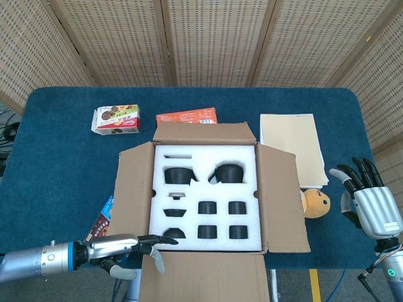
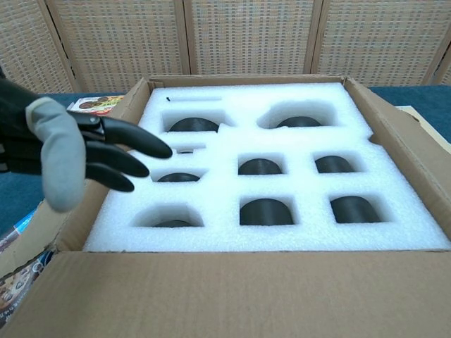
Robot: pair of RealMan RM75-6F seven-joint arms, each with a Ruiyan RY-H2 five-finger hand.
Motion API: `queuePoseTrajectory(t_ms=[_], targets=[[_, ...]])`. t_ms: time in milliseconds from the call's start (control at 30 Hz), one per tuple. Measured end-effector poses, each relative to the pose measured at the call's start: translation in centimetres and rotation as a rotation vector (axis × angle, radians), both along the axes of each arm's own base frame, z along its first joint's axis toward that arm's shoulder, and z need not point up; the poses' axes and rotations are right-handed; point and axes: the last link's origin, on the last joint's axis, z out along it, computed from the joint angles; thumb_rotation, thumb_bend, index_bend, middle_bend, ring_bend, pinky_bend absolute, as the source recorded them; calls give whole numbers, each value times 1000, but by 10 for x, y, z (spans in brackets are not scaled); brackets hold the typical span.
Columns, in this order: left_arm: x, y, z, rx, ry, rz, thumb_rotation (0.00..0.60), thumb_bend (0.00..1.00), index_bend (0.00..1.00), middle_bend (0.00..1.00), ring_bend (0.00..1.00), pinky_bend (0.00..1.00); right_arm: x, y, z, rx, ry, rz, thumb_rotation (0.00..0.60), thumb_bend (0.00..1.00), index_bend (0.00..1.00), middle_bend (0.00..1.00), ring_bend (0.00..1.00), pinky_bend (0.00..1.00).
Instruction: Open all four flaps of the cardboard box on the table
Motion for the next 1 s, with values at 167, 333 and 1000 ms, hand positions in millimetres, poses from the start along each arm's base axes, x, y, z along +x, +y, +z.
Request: queuePoseTrajectory(t_ms=[167,333,1000], targets=[[-6,10,6,181,13,-4,79,136,323,8,0,0,-3,-1,-1,0,-2,-11,600,802,210,194,0,0],[-18,21,15,430,71,-21,258,191,323,8,0,0,-7,-2,-3,3,-2,-29,600,801,196,180,0,0],[-137,2,51,1223,585,278,447,208,322,8,0,0,-26,2,-11,-25,27,-146,600,749,113,124,0,0]])
